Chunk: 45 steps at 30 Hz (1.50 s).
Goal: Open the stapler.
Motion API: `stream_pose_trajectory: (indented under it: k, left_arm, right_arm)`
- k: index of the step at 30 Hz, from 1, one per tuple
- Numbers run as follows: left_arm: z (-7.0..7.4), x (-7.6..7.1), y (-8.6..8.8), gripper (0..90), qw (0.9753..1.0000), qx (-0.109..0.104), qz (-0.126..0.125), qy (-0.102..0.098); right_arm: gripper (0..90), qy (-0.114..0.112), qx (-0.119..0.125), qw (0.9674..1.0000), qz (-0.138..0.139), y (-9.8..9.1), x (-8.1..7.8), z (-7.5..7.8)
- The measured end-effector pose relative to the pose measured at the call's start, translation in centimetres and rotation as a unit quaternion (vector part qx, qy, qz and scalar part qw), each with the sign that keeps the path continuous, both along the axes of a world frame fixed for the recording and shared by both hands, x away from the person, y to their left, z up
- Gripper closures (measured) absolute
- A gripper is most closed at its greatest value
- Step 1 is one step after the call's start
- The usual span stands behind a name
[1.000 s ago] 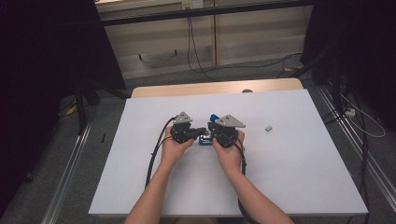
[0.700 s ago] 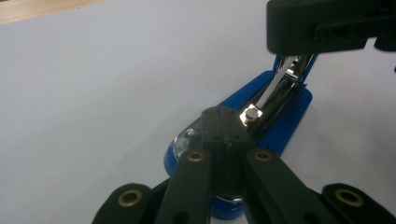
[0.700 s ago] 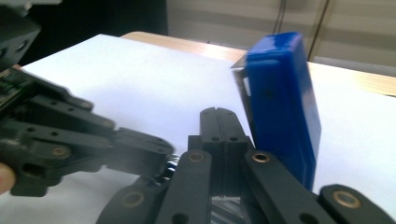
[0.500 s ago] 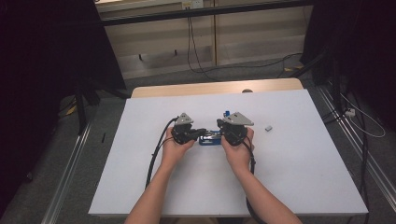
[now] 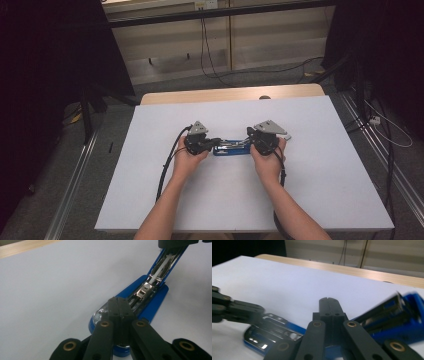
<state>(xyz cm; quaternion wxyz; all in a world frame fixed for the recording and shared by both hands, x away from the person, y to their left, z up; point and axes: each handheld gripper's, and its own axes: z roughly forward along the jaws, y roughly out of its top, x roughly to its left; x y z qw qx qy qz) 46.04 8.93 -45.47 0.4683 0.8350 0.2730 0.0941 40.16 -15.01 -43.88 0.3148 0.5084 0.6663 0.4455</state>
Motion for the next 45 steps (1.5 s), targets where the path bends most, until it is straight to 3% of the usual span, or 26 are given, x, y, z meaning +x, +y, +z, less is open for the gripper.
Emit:
stream_pose_trajectory:
  k: [10, 17, 20, 23, 27, 32, 34, 37, 38, 39, 40, 42, 45]
  left_arm:
    - [0.0, -0.1, 0.0, 90.0, 1.0, 0.005, 0.001, -0.003]
    - [0.0, -0.1, 0.0, 90.0, 1.0, 0.004, 0.002, -0.003]
    - [0.1, -0.1, 0.0, 90.0, 1.0, 0.006, 0.003, -0.005]
    - [0.0, -0.1, 0.0, 90.0, 1.0, 0.0, 0.002, -0.001]
    - [-0.2, 0.0, 0.2, 90.0, 0.9999, -0.01, 0.001, 0.002]
    - [0.1, -0.2, 0.0, 90.0, 1.0, -0.001, 0.001, -0.009]
    - [0.3, -0.2, 0.2, 90.0, 0.9998, -0.015, 0.003, -0.008]
    - [0.4, -0.2, 0.2, 89.8, 0.9998, -0.015, -0.001, -0.013]
    - [0.4, -0.2, 0.2, 87.9, 0.9996, -0.025, -0.006, -0.008]
    - [0.4, -0.2, 0.2, 81.5, 0.9996, -0.025, -0.006, -0.008]
    - [0.4, -0.2, 0.1, 81.5, 0.9994, -0.031, -0.013, 0.004]
    - [0.4, -0.4, 0.1, 73.8, 0.9994, -0.029, -0.019, 0.002]
    - [0.7, -0.5, 0.2, 64.8, 0.9989, -0.038, -0.02, 0.018]
  right_arm:
    - [90.0, -0.001, -0.014, 0.9999, 0.008, -0.7, -0.1, -0.5]
    - [90.0, 0.005, -0.02, 0.9998, 0.0, -1.5, -0.1, -1.1]
    - [90.0, 0.022, -0.026, 0.9994, -0.006, -2.2, -0.1, -2.0]
    - [90.0, 0.015, -0.019, 0.9997, -0.009, -2.5, -0.1, -2.3]
    - [90.0, 0.016, -0.021, 0.9997, 0.002, -2.8, 0.0, -2.2]
    - [90.0, 0.014, -0.024, 0.9995, 0.013, -3.0, 0.1, -2.2]
    - [82.6, 0.017, -0.025, 0.9994, 0.016, -3.2, 0.1, -2.1]
    - [80.7, 0.016, -0.035, 0.9991, 0.018, -3.4, -0.1, -1.8]
    - [77.8, 0.015, -0.04, 0.999, 0.017, -3.6, -0.1, -1.7]
    - [77.8, 0.015, -0.04, 0.999, 0.017, -3.6, -0.1, -1.7]
    - [74.7, 0.014, -0.043, 0.9988, 0.016, -3.7, -0.2, -1.5]
    - [68.7, 0.011, -0.047, 0.9988, 0.012, -4.1, -0.4, -1.0]
    - [57.5, 0.007, -0.052, 0.9986, 0.002, -4.9, -0.8, -0.3]
